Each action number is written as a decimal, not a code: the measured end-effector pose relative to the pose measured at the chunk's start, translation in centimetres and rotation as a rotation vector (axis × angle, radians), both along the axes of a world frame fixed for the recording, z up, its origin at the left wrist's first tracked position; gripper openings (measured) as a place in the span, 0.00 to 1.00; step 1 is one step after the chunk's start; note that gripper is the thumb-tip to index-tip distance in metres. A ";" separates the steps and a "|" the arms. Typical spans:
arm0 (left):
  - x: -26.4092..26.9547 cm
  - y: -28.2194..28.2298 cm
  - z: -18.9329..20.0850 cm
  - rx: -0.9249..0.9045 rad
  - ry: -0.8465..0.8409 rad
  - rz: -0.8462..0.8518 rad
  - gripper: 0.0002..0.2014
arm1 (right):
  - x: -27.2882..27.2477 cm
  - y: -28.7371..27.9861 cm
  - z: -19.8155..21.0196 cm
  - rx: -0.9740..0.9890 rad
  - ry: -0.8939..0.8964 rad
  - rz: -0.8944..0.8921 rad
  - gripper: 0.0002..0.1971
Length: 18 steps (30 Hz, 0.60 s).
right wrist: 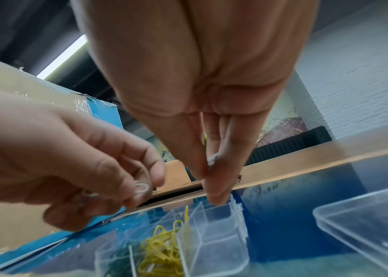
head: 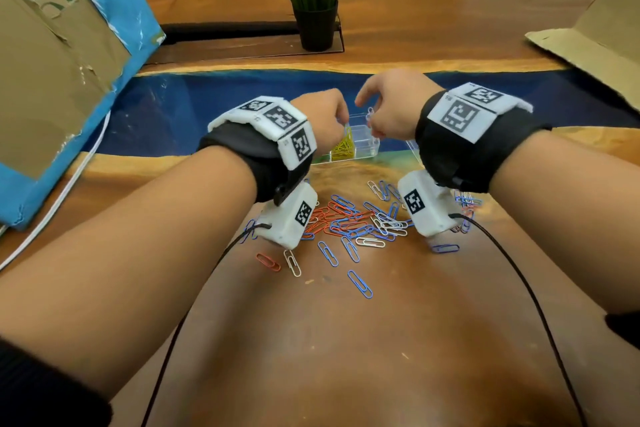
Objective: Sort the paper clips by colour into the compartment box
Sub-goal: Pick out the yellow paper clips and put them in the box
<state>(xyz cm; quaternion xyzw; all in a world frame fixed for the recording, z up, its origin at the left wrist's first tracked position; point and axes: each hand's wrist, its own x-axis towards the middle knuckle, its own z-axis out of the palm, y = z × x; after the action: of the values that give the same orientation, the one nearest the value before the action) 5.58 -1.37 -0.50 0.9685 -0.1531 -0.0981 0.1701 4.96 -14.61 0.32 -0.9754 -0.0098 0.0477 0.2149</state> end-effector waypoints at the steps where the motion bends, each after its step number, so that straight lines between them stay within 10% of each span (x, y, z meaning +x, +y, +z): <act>1: 0.3 -0.3 0.1 0.018 -0.017 -0.003 0.14 | 0.1 0.1 0.1 -0.014 -0.007 0.006 0.20; 18: 1.6 -4.6 0.3 0.230 -0.128 -0.260 0.21 | -1.2 -4.3 -0.8 0.134 0.058 -0.126 0.17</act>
<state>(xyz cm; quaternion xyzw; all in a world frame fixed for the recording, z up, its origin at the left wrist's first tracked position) 7.21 -5.93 -0.22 0.9578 -0.2756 -0.0744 0.0342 3.73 -18.94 -0.51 -0.9557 0.0546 0.0614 0.2826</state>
